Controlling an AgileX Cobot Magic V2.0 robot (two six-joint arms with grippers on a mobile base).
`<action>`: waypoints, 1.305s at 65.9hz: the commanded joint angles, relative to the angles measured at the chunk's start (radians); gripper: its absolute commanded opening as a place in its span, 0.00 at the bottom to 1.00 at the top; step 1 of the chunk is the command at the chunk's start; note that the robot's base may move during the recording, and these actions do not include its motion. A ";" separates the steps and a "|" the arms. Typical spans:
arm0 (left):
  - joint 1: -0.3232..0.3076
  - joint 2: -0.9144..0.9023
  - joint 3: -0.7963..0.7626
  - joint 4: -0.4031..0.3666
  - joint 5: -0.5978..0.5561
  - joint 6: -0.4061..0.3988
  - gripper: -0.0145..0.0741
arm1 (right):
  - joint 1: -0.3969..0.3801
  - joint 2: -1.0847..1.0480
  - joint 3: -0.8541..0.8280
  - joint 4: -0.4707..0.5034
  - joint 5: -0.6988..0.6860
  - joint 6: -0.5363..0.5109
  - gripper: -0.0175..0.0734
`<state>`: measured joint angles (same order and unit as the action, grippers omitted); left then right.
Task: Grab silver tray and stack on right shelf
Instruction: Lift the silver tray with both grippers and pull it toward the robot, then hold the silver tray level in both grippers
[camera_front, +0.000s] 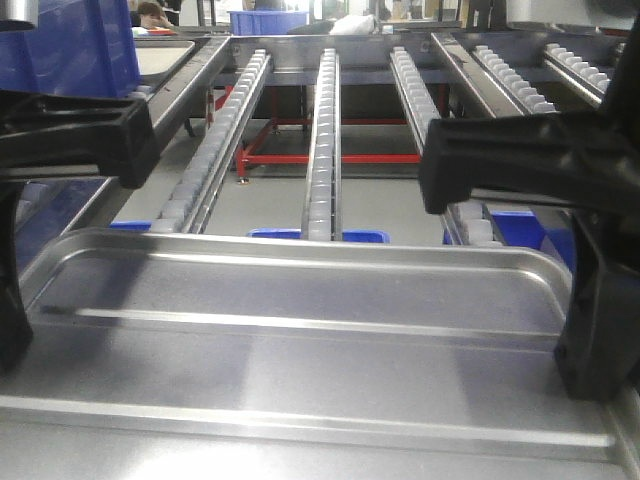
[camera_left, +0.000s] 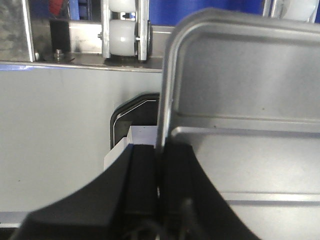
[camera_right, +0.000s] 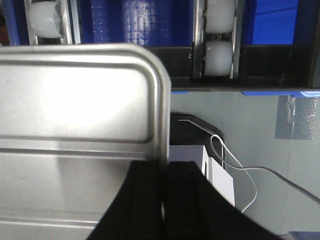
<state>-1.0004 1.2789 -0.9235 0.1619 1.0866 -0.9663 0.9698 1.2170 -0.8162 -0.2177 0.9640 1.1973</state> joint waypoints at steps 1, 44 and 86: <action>-0.006 -0.030 -0.026 0.033 0.012 -0.019 0.05 | 0.001 -0.028 -0.020 -0.032 0.020 0.000 0.25; -0.006 -0.030 -0.026 0.033 0.018 0.017 0.05 | 0.001 -0.028 -0.021 -0.032 0.020 0.000 0.25; -0.006 -0.030 -0.026 0.033 0.019 0.017 0.05 | 0.001 -0.028 -0.021 -0.032 0.021 0.000 0.25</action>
<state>-1.0004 1.2789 -0.9235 0.1619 1.0866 -0.9465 0.9698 1.2170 -0.8162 -0.2177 0.9647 1.1995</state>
